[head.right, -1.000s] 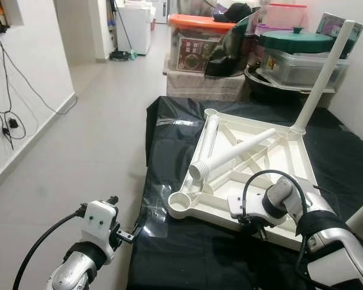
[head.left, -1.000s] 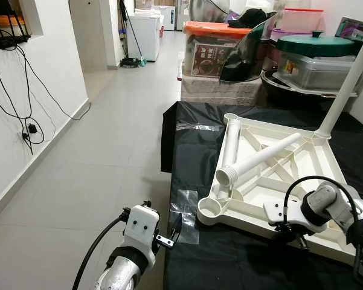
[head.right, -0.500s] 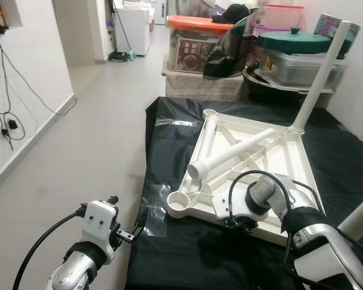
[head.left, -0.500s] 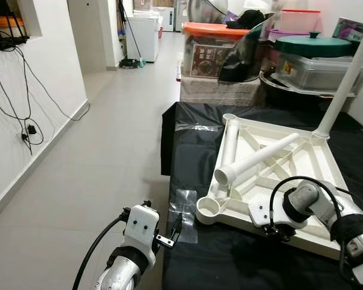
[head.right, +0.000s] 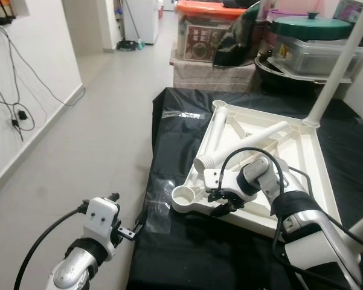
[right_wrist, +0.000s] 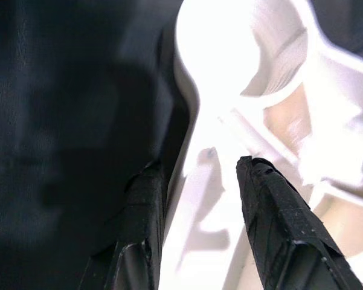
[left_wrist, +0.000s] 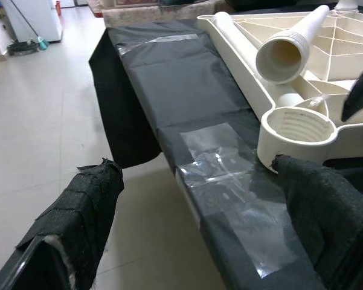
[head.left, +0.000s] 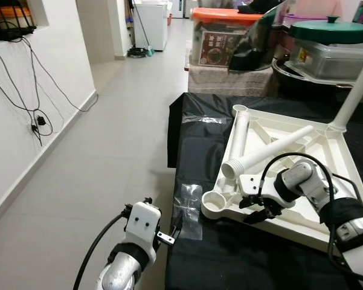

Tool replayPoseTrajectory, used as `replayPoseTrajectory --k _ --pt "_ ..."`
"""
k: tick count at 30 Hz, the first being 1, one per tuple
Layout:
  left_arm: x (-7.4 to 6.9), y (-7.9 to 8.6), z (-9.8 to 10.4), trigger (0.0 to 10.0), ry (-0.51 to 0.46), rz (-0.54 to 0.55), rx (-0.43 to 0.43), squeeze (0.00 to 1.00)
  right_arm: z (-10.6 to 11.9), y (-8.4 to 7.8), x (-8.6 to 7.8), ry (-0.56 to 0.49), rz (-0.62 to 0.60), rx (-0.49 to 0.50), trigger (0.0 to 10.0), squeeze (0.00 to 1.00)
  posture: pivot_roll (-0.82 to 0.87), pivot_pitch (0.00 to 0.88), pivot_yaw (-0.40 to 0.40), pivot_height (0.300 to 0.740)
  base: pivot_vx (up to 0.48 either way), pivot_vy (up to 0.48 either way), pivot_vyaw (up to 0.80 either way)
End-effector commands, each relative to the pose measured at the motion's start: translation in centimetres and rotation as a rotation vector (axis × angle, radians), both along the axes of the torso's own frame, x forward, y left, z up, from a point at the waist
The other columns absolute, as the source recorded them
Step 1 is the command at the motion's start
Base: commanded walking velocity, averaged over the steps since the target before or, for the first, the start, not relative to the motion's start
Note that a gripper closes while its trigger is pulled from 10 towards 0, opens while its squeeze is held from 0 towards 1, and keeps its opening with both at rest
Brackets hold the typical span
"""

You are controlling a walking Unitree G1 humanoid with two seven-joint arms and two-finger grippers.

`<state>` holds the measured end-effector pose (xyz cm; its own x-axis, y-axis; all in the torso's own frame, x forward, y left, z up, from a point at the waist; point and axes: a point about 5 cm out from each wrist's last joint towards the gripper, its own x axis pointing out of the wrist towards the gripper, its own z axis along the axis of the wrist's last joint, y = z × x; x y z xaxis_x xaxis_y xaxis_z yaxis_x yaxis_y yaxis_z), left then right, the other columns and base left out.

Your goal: Building children table

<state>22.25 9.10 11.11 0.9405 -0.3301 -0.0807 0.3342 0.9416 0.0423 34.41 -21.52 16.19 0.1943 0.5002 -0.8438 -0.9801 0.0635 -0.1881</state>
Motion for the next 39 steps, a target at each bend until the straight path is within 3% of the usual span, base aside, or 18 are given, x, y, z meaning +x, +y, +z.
replayPoseTrajectory --k 1,4,7,8,9,10,11,12,14,15,17,18,19,21,24,30,35,39 --pt "-0.1 -0.1 -0.5 10.0 0.022 -0.007 0.01 0.0 0.3 0.5 -0.2 0.009 0.001 0.072 10.0 0.0 0.06 0.0 -0.062 0.74 0.0 0.0 0.0" --pt "-0.2 -0.1 -0.5 10.0 0.02 -0.01 0.017 0.0 1.7 1.5 -0.5 0.016 0.014 0.291 10.0 0.0 0.06 0.0 -0.066 0.74 0.0 0.0 0.0" --pt "-0.2 -0.1 -0.6 10.0 0.022 -0.01 0.018 0.0 2.3 1.6 -0.4 0.016 0.0 0.365 10.0 0.0 0.06 0.0 -0.063 0.74 0.0 0.0 0.0" --pt "-0.3 -0.1 -0.6 10.0 0.023 -0.01 0.019 0.0 3.1 1.9 -0.2 -0.01 -0.025 0.454 10.0 0.0 0.06 0.0 -0.065 0.74 0.0 0.0 0.0" --pt "-0.3 -0.1 -0.6 10.0 0.023 -0.01 0.019 0.0 3.1 1.9 -0.2 -0.01 -0.025 0.454 10.0 0.0 0.06 0.0 -0.065 0.74 0.0 0.0 0.0" --pt "-0.3 -0.1 -0.7 10.0 0.025 -0.008 0.023 0.0 4.0 2.2 0.3 -0.045 -0.069 0.549 10.0 0.0 0.06 0.0 -0.062 0.74 0.0 0.0 0.0" --pt "-0.3 -0.1 -0.7 10.0 0.025 -0.008 0.023 0.0 4.0 2.2 0.3 -0.045 -0.069 0.549 10.0 0.0 0.06 0.0 -0.062 0.74 0.0 0.0 0.0" --pt "-0.3 -0.1 -0.7 10.0 0.028 -0.007 0.026 0.0 4.7 2.4 0.7 -0.081 -0.108 0.615 10.0 0.0 0.06 0.0 -0.06 0.74 0.0 0.0 0.0" --pt "-0.3 -0.1 -0.7 10.0 0.028 -0.007 0.026 0.0 4.7 2.4 0.7 -0.081 -0.108 0.615 10.0 0.0 0.06 0.0 -0.06 0.74 0.0 0.0 0.0" --pt "-0.3 -0.1 -0.8 10.0 0.029 -0.008 0.032 0.0 5.1 2.7 1.2 -0.124 -0.169 0.673 10.0 0.0 0.06 0.0 -0.06 0.74 0.0 0.0 0.0" --pt "-0.3 -0.1 -0.8 10.0 0.029 -0.008 0.032 0.0 5.1 2.7 1.2 -0.124 -0.169 0.673 10.0 0.0 0.06 0.0 -0.06 0.74 0.0 0.0 0.0" --pt "-0.3 0.0 -0.8 10.0 0.031 -0.01 0.038 0.0 5.3 3.1 2.2 -0.224 -0.304 0.733 10.0 0.0 0.06 0.0 -0.057 0.74 0.0 0.0 0.0" --pt "-0.3 0.0 -0.8 10.0 0.031 -0.01 0.038 0.0 5.3 3.1 2.2 -0.224 -0.304 0.733 10.0 0.0 0.06 0.0 -0.057 0.74 0.0 0.0 0.0" --pt "-0.4 0.0 -0.9 10.0 0.033 -0.014 0.045 0.0 4.6 3.8 3.4 -0.376 -0.52 0.779 10.0 0.0 0.06 0.0 -0.053 0.74 0.0 0.0 0.0" --pt "-0.4 0.0 -1.0 10.0 0.033 -0.015 0.046 0.0 3.7 4.1 3.2 -0.375 -0.565 0.772 10.0 0.0 0.06 0.0 -0.056 0.74 0.0 0.0 0.0" --pt "-0.5 -0.1 -0.9 10.0 0.034 -0.014 0.043 0.0 1.1 3.6 1.9 -0.278 -0.586 0.632 10.0 0.0 0.06 0.0 -0.054 0.74 0.0 0.0 0.0" --pt "-0.5 0.0 -0.8 10.0 0.035 -0.012 0.039 0.0 -0.8 0.3 0.1 -0.199 -0.609 0.447 10.0 0.0 0.06 0.0 -0.048 0.74 0.0 0.0 0.0" --pt "-0.6 0.0 -0.8 10.0 0.035 -0.012 0.038 0.0 -0.8 -0.8 -0.6 -0.158 -0.593 0.405 10.0 0.0 0.06 0.0 -0.049 0.74 0.0 0.0 0.0"
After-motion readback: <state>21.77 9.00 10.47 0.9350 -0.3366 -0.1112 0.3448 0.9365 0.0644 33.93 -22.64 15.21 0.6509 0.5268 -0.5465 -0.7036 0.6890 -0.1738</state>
